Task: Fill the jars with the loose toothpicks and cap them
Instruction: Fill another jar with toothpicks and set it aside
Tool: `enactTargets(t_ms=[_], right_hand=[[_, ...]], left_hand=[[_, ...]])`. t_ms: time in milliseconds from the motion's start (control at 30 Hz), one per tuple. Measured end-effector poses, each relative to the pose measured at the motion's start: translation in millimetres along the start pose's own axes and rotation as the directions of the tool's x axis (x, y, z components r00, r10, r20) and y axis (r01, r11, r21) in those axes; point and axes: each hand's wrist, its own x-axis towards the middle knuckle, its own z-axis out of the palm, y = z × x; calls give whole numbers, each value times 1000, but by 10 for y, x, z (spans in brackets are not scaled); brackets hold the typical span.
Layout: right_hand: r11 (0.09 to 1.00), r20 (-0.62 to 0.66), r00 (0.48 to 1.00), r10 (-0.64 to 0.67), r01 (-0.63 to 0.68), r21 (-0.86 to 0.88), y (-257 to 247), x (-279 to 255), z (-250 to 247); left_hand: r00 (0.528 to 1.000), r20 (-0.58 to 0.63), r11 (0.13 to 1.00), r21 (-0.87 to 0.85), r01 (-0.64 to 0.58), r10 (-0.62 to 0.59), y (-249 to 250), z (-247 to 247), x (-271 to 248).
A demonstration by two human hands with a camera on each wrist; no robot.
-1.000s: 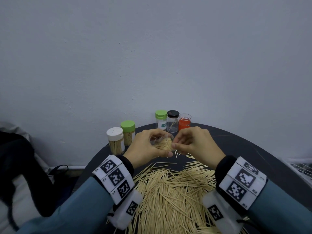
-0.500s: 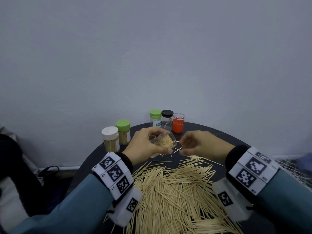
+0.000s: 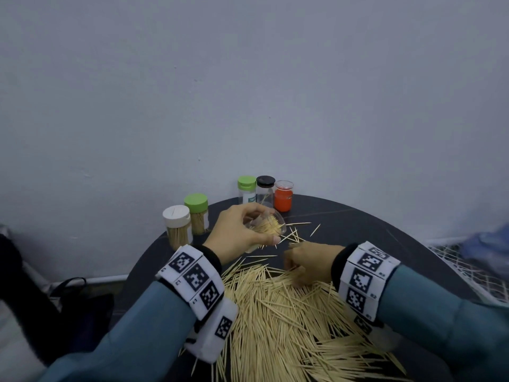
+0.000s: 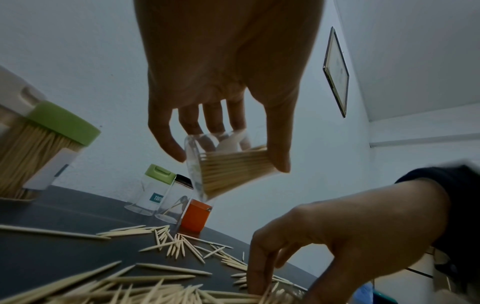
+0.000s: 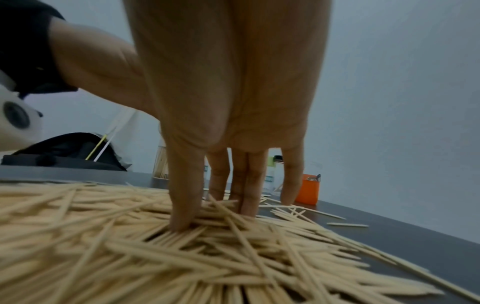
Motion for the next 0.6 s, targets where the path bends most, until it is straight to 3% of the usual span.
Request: enactTargets(t_ms=[267, 600], right_hand=[[997, 12, 999, -39, 40, -70, -63, 84, 23], [999, -59, 998, -39, 40, 15, -54, 15, 23]], left_hand=[[1000, -17, 1000, -10, 7, -7, -1, -18, -19], [1000, -18, 1000, -5, 18, -18, 7, -45, -26]])
